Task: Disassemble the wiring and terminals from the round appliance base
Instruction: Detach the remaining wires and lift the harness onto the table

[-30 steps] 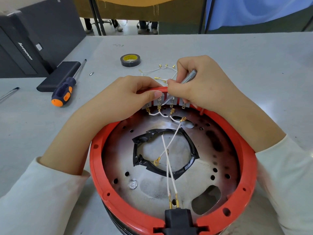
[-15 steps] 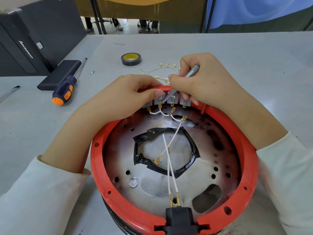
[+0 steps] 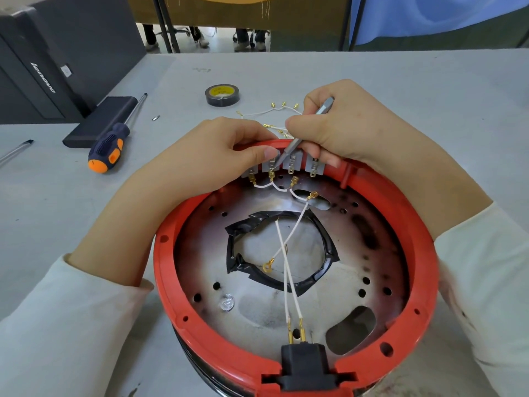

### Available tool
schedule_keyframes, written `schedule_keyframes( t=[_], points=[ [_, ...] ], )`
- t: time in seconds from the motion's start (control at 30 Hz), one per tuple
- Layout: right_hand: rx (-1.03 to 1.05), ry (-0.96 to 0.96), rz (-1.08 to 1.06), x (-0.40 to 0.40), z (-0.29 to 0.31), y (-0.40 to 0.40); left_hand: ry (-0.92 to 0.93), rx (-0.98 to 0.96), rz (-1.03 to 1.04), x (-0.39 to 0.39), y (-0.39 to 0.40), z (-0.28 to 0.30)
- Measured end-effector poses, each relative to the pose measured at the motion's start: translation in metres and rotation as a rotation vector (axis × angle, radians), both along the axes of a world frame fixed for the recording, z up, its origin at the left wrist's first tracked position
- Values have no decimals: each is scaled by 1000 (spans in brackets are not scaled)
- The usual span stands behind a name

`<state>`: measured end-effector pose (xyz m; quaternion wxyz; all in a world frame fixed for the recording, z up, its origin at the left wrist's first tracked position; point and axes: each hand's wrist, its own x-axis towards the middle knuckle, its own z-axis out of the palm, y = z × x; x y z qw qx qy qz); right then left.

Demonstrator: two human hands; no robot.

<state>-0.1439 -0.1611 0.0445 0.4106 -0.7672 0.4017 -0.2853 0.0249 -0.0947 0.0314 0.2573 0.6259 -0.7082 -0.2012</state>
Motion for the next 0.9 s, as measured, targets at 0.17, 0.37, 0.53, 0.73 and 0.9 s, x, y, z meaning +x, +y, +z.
schedule_keyframes(
  t=[0.17, 0.37, 0.53, 0.73, 0.9],
  points=[
    [-5, 1, 6, 1, 0, 0, -1, 1, -4, 0, 0, 0],
    [-126, -92, -42, -2, -6, 6, 37, 16, 11, 0, 2, -1],
    [-139, -71, -38, -3, -6, 7, 57, 31, 0, -1, 4, -1],
    [-89, -47, -26, -2, -4, 3, 55, 35, -3, -1, 3, 1],
    [-19, -1, -6, 0, 1, -1, 52, 44, 1, -2, 3, 0]
  ],
)
